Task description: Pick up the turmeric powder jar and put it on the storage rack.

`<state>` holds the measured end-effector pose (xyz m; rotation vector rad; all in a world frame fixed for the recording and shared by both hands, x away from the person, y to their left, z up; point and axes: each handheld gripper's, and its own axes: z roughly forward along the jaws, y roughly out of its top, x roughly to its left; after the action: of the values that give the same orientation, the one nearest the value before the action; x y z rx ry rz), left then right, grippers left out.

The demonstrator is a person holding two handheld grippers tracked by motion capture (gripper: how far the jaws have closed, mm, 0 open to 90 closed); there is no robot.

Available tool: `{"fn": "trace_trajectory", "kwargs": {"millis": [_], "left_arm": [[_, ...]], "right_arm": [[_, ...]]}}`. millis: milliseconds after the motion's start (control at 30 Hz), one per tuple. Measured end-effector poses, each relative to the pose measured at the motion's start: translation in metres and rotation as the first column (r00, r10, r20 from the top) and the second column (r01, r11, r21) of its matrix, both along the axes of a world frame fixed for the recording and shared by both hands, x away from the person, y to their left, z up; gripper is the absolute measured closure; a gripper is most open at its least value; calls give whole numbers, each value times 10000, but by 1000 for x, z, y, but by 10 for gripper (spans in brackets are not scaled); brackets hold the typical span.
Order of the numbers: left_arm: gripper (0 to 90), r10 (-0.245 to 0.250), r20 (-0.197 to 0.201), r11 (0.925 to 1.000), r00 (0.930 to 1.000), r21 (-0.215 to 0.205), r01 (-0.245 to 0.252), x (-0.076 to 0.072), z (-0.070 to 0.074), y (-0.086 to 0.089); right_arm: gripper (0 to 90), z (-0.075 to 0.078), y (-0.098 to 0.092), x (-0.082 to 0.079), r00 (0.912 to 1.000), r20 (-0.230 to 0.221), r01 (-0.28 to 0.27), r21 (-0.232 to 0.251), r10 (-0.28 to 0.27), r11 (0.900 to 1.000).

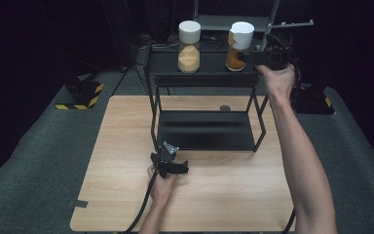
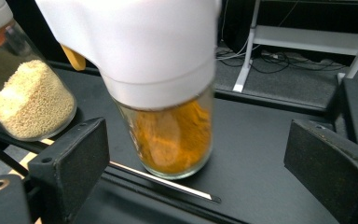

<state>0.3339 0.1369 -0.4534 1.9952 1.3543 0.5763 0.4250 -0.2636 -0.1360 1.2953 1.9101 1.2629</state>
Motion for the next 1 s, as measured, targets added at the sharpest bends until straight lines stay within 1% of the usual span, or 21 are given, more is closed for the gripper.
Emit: {"fn": "trace_trajectory", "kwargs": {"millis": [200, 300, 633, 800, 1000], "left_arm": [[19, 7, -1, 10000, 10000, -3, -7, 0, 0, 0], [19, 15, 1, 10000, 10000, -7, -15, 0, 0, 0], [19, -6, 4, 10000, 10000, 33, 6, 0, 0, 0], [18, 8, 16, 10000, 10000, 5, -8, 0, 0, 0], [18, 4, 16, 10000, 10000, 7, -4, 0, 0, 0]], "right_arm": [[56, -1, -10, -5, 10000, -29, -91, -1, 91, 10000], [58, -2, -14, -6, 9998, -51, -193, 70, 193, 9998], [63, -10, -28, -11, 9995, -14, -301, 283, 301, 9991], [69, -16, -36, -17, 9992, 136, -371, 394, 366, 9985], [71, -19, -43, -22, 9992, 235, -326, 492, 315, 9983]]}}
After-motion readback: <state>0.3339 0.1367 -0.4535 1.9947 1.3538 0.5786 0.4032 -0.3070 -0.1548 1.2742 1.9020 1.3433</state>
